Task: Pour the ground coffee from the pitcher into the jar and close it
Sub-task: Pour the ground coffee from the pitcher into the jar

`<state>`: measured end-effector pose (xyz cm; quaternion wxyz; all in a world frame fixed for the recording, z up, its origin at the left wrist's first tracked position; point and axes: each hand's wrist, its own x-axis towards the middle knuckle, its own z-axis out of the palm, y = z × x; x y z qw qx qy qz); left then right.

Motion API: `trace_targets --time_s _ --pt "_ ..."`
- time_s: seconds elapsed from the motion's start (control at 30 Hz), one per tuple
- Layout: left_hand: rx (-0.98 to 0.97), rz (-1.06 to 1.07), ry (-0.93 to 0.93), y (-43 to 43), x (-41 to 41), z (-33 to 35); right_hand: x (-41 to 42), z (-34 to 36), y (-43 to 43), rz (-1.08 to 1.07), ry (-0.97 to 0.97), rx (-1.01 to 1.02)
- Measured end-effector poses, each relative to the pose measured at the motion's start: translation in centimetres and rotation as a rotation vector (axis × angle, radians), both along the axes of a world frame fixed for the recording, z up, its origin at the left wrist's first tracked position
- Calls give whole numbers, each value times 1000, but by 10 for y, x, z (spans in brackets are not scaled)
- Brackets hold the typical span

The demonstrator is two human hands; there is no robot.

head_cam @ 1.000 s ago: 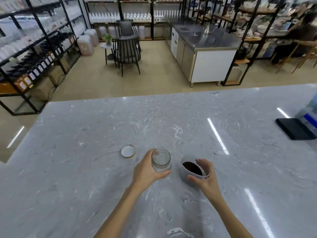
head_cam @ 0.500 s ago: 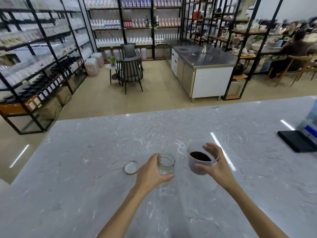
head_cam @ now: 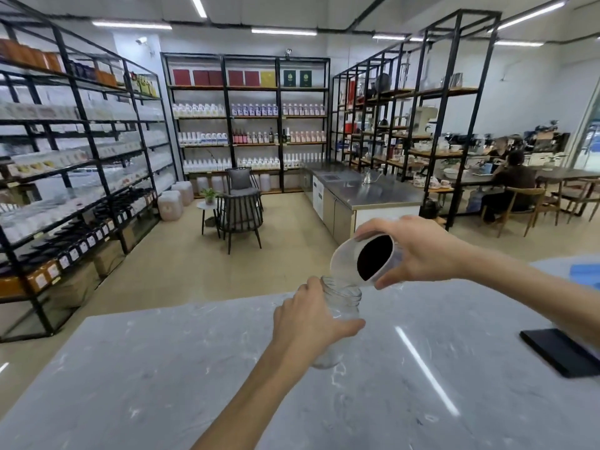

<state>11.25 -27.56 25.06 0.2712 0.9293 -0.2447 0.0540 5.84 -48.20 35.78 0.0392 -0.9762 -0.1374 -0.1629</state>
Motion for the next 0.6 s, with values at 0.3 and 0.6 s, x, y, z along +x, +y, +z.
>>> trace_targets --time_s 0.3,0.6 --pt "16 32 -68 -3 -5 52 2 69 20 46 19 -355" --pt "-11 86 -77 4 -6 84 4 105 33 115 -45 -418"
